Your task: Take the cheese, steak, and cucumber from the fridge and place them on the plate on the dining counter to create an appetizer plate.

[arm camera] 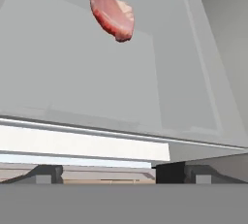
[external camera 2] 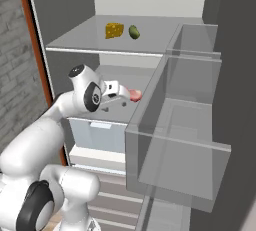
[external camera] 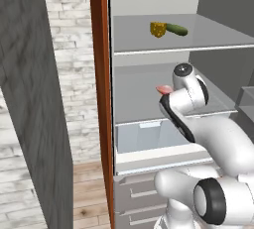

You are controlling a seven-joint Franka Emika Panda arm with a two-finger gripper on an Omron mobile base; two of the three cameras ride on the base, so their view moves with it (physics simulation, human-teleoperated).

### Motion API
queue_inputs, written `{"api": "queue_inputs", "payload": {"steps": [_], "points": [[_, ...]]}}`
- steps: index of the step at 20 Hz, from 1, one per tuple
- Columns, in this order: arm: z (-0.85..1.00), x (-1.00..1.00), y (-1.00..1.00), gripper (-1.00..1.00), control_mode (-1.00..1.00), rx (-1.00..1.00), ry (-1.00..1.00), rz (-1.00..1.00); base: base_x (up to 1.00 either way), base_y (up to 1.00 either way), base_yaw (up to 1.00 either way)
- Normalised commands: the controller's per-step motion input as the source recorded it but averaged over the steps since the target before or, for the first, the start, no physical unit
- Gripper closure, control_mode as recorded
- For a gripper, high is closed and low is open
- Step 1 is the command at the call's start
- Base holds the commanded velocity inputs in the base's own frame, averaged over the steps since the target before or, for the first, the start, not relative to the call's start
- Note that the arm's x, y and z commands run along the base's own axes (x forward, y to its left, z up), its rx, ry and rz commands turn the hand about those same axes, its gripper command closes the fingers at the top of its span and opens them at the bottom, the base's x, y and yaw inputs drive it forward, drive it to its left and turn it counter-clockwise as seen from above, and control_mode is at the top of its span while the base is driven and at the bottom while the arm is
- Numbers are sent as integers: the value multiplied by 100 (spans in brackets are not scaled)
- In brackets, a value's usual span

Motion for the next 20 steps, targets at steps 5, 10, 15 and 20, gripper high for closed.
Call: {"api": "queue_inputs", "payload": {"steps": [5, 10, 15, 20], "points": [[0, 33, 0, -100, -100, -7, 0, 0, 0, 0, 0], [-10, 42, 0, -100, -100, -6, 0, 0, 0, 0, 0], [-18, 43, 0, -100, -100, -8, 0, 0, 0, 0, 0], [-26, 45, 0, -100, -100, -8, 0, 0, 0, 0, 0]]}}
